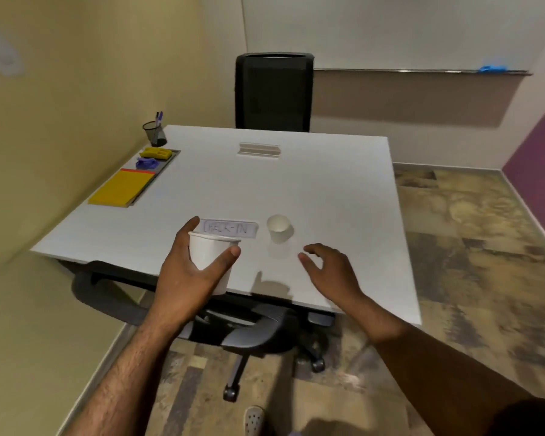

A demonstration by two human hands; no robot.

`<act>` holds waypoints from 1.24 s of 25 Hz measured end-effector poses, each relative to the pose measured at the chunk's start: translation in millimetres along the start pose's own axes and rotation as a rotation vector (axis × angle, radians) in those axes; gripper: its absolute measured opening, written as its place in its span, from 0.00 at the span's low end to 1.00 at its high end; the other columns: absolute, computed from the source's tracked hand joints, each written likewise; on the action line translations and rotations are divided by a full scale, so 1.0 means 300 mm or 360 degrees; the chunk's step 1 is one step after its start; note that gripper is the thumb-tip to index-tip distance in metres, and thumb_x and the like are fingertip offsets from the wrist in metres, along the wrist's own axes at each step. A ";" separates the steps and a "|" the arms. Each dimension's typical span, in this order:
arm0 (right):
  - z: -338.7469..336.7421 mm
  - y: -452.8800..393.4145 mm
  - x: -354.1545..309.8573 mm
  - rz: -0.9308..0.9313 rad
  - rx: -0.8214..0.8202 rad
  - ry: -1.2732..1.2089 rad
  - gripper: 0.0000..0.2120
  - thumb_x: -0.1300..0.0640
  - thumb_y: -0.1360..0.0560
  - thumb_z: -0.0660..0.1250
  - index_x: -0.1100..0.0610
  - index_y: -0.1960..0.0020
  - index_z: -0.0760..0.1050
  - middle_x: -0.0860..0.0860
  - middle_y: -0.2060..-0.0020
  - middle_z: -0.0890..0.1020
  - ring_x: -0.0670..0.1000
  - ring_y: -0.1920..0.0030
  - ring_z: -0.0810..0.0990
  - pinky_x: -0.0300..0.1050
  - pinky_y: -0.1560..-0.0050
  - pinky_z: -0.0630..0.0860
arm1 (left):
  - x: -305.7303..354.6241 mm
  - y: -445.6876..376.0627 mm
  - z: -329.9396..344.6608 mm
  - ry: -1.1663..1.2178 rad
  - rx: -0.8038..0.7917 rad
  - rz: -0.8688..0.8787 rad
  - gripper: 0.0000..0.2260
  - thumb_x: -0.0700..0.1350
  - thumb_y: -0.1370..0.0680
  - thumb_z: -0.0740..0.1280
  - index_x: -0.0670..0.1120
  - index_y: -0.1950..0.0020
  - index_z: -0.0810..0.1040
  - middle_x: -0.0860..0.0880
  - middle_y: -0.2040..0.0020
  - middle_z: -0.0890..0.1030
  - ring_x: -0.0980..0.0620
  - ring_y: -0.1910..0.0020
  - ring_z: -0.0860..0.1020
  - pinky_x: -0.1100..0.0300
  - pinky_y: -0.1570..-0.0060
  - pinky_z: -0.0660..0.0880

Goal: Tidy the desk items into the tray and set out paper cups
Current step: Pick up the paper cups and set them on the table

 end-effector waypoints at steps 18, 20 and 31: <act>-1.033 0.046 0.606 -0.0069 -0.0270 -0.0112 0.10 0.50 0.23 0.64 0.41 0.42 0.77 0.40 0.49 0.83 0.37 0.52 0.81 0.30 0.54 0.75 | 0.405 0.182 1.371 0.0429 -0.0571 -0.0234 0.29 0.66 0.40 0.77 0.64 0.45 0.67 0.54 0.44 0.78 0.60 0.50 0.80 0.64 0.58 0.80; -1.144 -0.018 0.691 -0.0064 -0.0323 -0.0014 0.09 0.49 0.23 0.65 0.43 0.44 0.79 0.42 0.51 0.84 0.40 0.54 0.82 0.33 0.56 0.76 | 0.469 0.178 1.513 0.0513 -0.0578 -0.0313 0.29 0.66 0.41 0.77 0.65 0.45 0.69 0.51 0.42 0.79 0.56 0.47 0.81 0.59 0.54 0.82; -1.338 -0.509 0.919 -0.0199 -0.0502 0.0183 0.11 0.51 0.22 0.64 0.50 0.42 0.79 0.51 0.49 0.85 0.48 0.53 0.82 0.42 0.53 0.78 | 0.640 -0.155 1.888 0.0284 -0.0530 -0.0246 0.29 0.61 0.31 0.73 0.64 0.35 0.62 0.56 0.36 0.73 0.53 0.40 0.76 0.55 0.43 0.79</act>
Point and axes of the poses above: each hand's wrist, its own y-axis away from the middle knuckle, its own z-axis out of the palm, x = y × z, the point moved 1 cm from there along -y, towards the middle knuckle
